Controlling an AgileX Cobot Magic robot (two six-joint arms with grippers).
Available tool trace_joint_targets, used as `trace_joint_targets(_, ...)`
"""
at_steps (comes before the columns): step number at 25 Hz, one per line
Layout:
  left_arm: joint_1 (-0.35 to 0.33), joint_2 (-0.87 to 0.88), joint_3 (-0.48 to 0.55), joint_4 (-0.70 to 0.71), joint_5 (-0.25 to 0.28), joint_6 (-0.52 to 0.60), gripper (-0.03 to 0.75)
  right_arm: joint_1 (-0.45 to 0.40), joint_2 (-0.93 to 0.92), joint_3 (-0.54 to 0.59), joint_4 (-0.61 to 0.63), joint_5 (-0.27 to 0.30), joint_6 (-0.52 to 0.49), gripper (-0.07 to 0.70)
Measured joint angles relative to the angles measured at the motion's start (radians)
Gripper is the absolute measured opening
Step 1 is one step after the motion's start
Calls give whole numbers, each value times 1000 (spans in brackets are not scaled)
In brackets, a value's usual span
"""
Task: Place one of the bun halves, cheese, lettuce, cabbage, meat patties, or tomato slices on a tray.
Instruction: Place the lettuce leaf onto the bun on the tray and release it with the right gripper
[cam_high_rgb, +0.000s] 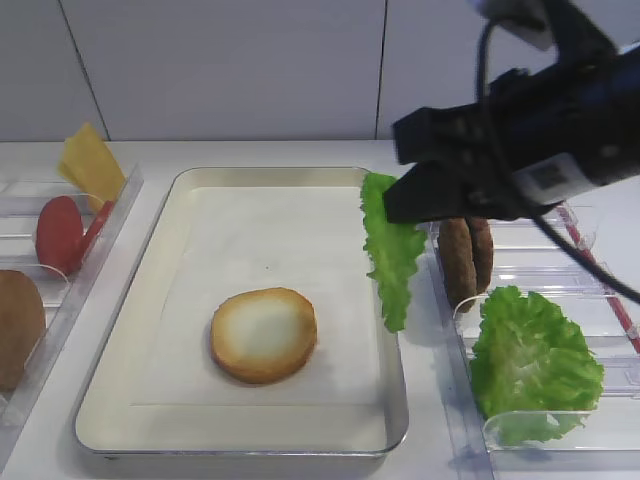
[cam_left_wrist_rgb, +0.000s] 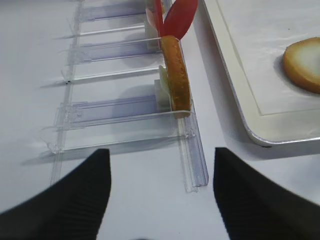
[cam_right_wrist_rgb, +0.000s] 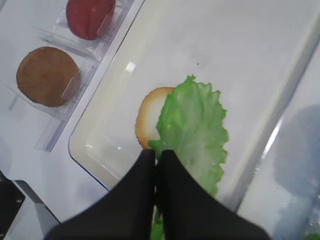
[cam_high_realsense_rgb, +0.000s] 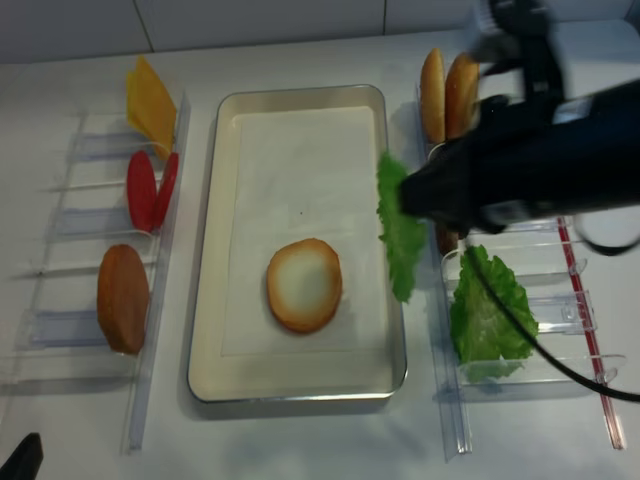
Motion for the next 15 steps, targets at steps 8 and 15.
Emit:
trace_joint_targets(8,0,0,0,0,0,0,405,201,236,-164,0,-74,42,56)
trace_joint_targets(15,0,0,0,0,0,0,405,288,385,-290,4,-95,67,56)
